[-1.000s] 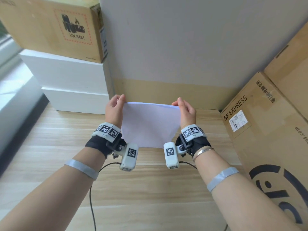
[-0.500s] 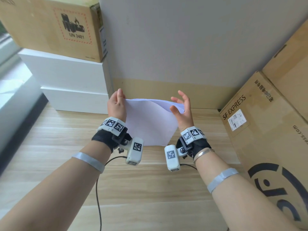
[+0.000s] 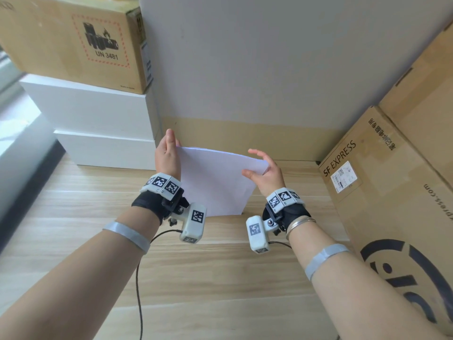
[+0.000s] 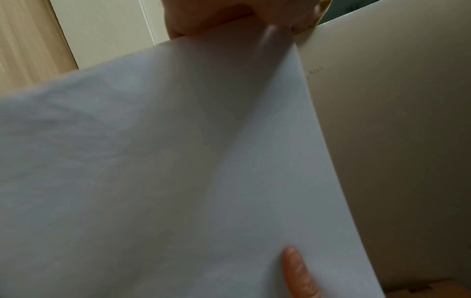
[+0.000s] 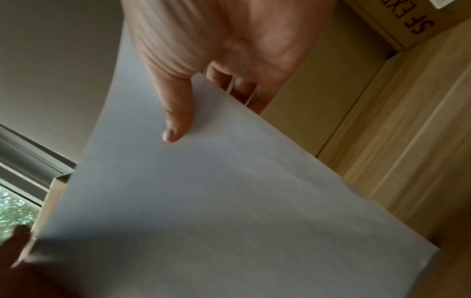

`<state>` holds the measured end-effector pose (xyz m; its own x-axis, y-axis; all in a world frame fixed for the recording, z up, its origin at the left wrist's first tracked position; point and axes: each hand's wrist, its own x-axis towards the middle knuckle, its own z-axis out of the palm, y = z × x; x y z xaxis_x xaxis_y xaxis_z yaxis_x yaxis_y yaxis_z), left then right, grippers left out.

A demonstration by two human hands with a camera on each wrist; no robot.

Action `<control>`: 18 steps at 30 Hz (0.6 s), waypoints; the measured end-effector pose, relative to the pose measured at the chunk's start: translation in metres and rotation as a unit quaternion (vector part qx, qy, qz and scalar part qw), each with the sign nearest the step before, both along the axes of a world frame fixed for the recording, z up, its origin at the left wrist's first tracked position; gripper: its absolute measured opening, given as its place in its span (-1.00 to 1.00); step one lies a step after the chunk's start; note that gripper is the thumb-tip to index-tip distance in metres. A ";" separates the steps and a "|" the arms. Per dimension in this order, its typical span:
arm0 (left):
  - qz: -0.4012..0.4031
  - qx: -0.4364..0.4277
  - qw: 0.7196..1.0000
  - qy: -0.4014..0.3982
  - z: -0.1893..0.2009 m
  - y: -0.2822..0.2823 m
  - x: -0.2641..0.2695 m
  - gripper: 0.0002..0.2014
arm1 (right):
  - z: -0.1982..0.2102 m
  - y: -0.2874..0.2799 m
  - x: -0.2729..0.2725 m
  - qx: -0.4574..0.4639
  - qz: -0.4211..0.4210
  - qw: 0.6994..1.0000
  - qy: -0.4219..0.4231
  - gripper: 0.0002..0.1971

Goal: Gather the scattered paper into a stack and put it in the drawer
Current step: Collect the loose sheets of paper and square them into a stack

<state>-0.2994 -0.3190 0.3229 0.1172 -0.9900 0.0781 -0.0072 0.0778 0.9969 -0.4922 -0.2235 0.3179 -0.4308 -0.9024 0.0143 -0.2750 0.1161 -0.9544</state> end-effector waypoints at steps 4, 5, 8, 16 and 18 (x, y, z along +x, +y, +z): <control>-0.067 -0.031 0.997 0.009 -0.013 0.010 0.012 -0.84 | -0.007 -0.004 0.002 0.073 -0.015 0.997 -0.025 -0.80; -0.082 -0.022 0.996 0.009 -0.020 0.011 0.016 -0.85 | -0.010 -0.006 0.003 0.081 -0.011 0.996 -0.020 -0.79; -0.131 -0.005 0.991 -0.041 -0.036 0.013 0.030 -0.59 | -0.016 -0.010 0.005 0.080 -0.009 0.997 -0.012 -0.79; -0.235 0.148 0.959 -0.054 -0.067 0.004 0.044 -0.62 | -0.003 -0.012 0.004 0.068 -0.045 0.995 -0.064 -0.82; -0.263 0.196 0.943 -0.059 -0.072 0.006 0.047 -0.69 | 0.000 -0.009 0.003 0.058 -0.033 0.995 -0.068 -0.75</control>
<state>-0.2526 -0.3134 0.2511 -0.3840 -0.8647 -0.3237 -0.1832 -0.2723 0.9446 -0.4890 -0.2330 0.3177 -0.4801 -0.8640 -0.1514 -0.1328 0.2421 -0.9611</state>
